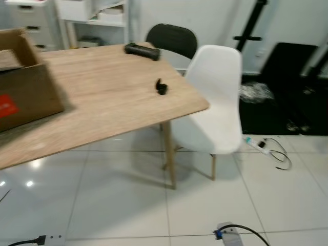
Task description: Picking trash to rubbish bin
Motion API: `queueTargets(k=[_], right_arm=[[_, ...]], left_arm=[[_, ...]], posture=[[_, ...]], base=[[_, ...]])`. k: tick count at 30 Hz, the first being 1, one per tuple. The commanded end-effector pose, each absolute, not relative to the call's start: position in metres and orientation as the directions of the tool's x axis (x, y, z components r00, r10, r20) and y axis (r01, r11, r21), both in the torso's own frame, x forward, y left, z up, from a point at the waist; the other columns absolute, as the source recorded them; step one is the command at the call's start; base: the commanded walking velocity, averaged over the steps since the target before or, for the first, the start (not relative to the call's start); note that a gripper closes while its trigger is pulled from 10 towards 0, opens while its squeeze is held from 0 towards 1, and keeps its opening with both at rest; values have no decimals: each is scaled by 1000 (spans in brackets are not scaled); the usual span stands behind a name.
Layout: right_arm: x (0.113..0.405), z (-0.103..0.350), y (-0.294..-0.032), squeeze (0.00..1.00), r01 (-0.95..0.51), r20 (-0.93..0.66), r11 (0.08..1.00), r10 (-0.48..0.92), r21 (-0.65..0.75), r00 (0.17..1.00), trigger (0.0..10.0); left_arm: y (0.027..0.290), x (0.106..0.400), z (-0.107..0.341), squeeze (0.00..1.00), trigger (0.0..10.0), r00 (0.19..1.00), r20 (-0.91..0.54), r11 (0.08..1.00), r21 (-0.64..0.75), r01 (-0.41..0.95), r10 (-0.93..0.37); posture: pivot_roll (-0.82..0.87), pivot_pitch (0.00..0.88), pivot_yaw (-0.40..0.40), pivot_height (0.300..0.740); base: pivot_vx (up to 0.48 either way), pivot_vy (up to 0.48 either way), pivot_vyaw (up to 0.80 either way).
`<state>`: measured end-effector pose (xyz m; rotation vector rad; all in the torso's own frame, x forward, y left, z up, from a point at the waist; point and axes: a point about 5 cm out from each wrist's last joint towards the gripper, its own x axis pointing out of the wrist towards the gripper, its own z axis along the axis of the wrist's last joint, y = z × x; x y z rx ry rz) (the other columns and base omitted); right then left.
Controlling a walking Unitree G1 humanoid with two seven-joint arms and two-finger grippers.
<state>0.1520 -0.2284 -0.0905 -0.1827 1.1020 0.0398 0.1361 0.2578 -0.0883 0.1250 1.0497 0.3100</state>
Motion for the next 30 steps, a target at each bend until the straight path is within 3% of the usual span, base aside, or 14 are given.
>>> queueTargets(k=[1, 11, 18, 30], right_arm=[[154, -90, -227, 0, -93, -889, 989, -63, -117, 453, 10000], [175, -79, -237, 0, -50, -856, 990, -85, -128, 510, 10000], [177, -77, -240, 0, -64, -857, 989, -82, -133, 509, 10000], [196, -70, -232, 0, -95, -832, 986, -59, -133, 552, 10000]], left_arm=[[248, 128, -94, 0, 10000, 433, -858, 961, 229, -157, 275], [241, 137, -93, 0, 10000, 454, -865, 973, 232, -13, 213], [241, 140, -92, 0, 10000, 459, -863, 972, 236, 0, 210], [226, 149, -92, 0, 10000, 480, -863, 977, 207, 51, 158]], posture=[[77, 83, -66, 740], [42, 70, -53, 740], [89, 33, -91, 740], [57, 43, -59, 740]], base=[[0, 0, -800], [0, 0, -799], [0, 0, -795], [0, 0, -797]])
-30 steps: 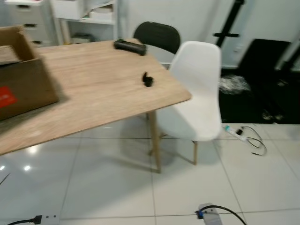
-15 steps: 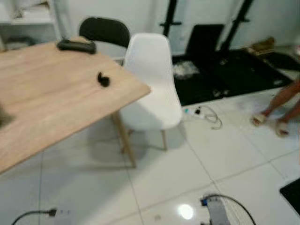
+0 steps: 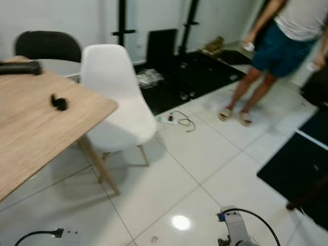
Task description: Picking trash to rubbish bin
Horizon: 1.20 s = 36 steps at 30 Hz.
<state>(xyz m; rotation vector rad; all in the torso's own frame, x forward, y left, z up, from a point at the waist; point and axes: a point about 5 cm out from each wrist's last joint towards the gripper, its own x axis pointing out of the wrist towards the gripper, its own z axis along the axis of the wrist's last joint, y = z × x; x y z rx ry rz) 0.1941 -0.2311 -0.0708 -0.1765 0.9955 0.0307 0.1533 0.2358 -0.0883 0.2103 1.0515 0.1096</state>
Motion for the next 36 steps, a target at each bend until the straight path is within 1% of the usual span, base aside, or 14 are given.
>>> queueTargets(k=[1, 4, 9, 12, 15, 19, 22, 27, 36], right_arm=[[197, -69, -231, 0, -91, -830, 987, -59, -131, 554, 10000], [190, -73, -234, 0, -78, -838, 988, -72, -135, 541, 10000], [179, -77, -238, 0, -64, -853, 988, -86, -139, 515, 10000], [173, -80, -237, 0, -47, -859, 990, -93, -135, 503, 10000], [172, -81, -234, 0, -46, -859, 991, -86, -126, 504, 10000], [175, -81, -229, 0, -9, -851, 995, -84, -103, 519, 10000], [175, -82, -224, 0, 2, -846, 996, -78, -90, 527, 10000], [176, -82, -222, 0, 23, -839, 996, -82, -82, 537, 10000], [166, -86, -223, 0, 24, -855, 996, -83, -83, 512, 10000]], left_arm=[[226, 150, -92, 0, 10000, 480, -863, 977, 208, 55, 156], [228, 146, -93, 0, 10000, 468, -870, 972, 220, 84, 157], [232, 144, -93, 0, 10000, 464, -871, 972, 223, 79, 162], [235, 142, -93, 0, 10000, 457, -873, 968, 234, 93, 167], [234, 142, -93, 0, 10000, 457, -874, 968, 231, 96, 163], [227, 145, -94, 0, 10000, 458, -879, 962, 226, 151, 135], [222, 153, -92, 0, 10000, 473, -874, 957, 224, 185, 113], [220, 157, -91, 0, 10000, 477, -873, 949, 228, 216, 102], [214, 157, -92, 0, 10000, 475, -875, 945, 226, 237, 90]], posture=[[57, 43, -59, 740], [49, 40, -61, 740], [51, 45, -65, 740], [47, 26, -69, 740], [30, 28, -55, 740], [16, 17, -32, 740], [5, 13, -7, 740], [-1, 15, 1, 740], [4, 24, -20, 740]], base=[[0, 0, -788], [0, 0, -800], [0, 0, -798], [0, 0, -800], [0, 0, -800], [0, 0, -791], [0, 0, -792], [0, 0, 0], [0, 0, 0]])
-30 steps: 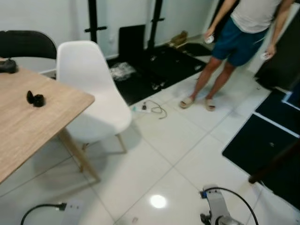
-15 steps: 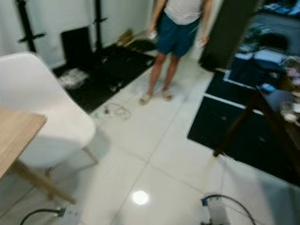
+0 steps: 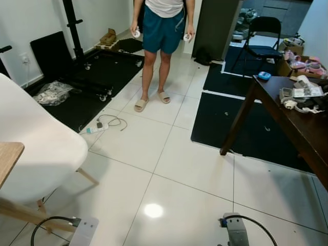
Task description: Picking trash to rubbish bin
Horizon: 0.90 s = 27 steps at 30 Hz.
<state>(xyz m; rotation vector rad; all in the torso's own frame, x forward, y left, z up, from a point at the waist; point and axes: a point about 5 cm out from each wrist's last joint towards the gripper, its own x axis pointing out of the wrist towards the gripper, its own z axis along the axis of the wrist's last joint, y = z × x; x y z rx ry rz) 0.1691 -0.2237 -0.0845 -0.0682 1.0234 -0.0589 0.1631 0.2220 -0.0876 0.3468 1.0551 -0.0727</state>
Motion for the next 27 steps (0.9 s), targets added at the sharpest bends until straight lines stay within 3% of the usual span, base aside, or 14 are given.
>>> queueTargets(k=[1, 9, 27], right_arm=[[166, -86, -224, 0, 25, -855, 996, -84, -83, 511, 10000], [169, -84, -227, 0, 16, -854, 995, -89, -94, 512, 10000], [176, -80, -230, 0, -5, -847, 995, -83, -101, 524, 10000]], left_arm=[[214, 156, -93, 0, 10000, 472, -877, 945, 224, 237, 89], [210, 149, -96, 0, 10000, 454, -887, 962, 193, 194, 87], [206, 133, -102, 0, 10000, 422, -903, 977, 155, 144, 81]], posture=[[6, 24, -23, 740], [31, 19, -49, 740], [39, 45, -71, 740]], base=[[0, 0, 0], [0, 0, 0], [341, 0, 0]])
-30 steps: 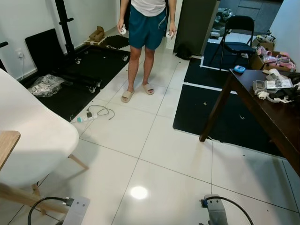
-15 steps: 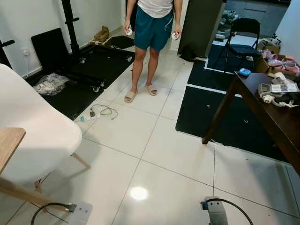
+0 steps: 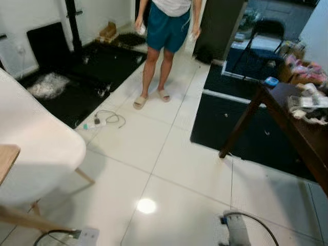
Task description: Picking trash to rubbish bin
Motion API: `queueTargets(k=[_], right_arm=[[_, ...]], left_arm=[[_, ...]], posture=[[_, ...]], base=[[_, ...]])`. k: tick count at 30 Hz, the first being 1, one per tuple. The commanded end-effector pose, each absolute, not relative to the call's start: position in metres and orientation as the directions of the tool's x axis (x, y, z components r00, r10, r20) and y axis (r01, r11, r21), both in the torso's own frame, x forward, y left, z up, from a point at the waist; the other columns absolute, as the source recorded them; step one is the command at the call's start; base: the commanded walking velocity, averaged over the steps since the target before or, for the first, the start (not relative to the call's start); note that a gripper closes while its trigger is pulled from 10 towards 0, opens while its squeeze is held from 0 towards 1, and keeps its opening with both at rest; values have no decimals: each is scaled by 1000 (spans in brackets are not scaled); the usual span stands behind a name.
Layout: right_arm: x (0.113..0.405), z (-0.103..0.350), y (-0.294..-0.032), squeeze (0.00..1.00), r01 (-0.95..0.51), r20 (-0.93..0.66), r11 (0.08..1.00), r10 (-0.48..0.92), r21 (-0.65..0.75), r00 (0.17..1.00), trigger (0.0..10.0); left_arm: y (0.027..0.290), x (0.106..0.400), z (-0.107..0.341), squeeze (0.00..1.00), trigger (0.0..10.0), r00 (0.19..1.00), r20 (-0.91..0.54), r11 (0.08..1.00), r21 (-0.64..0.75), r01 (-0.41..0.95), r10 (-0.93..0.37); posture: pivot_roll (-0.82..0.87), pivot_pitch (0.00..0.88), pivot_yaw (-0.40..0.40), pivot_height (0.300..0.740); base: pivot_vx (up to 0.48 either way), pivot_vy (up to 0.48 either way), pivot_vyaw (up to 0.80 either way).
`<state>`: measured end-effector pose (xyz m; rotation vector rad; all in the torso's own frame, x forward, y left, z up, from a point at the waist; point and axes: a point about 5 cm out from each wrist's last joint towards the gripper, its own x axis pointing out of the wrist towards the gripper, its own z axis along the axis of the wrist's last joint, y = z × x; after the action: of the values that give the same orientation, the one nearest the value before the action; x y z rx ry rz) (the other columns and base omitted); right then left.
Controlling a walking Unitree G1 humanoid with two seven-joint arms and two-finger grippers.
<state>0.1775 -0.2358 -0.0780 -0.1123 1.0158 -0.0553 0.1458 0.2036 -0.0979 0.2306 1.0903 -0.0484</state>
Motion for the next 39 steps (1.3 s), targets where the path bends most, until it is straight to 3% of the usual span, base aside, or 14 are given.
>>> queueTargets(k=[1, 9, 39], right_arm=[[176, -80, -230, 0, -3, -848, 995, -84, -100, 524, 10000], [174, -81, -231, 0, 5, -850, 995, -88, -100, 519, 10000], [171, -83, -230, 0, 11, -857, 995, -90, -98, 507, 10000]], left_arm=[[206, 134, -102, 0, 10000, 423, -903, 977, 155, 144, 80], [205, 138, -101, 0, 10000, 433, -899, 977, 153, 152, 73], [206, 140, -100, 0, 10000, 438, -896, 978, 148, 146, 70]], posture=[[37, 46, -71, 740], [26, 53, -60, 740], [29, 69, -53, 740]], base=[[379, 0, 0], [382, 0, -100], [346, 0, -789]])
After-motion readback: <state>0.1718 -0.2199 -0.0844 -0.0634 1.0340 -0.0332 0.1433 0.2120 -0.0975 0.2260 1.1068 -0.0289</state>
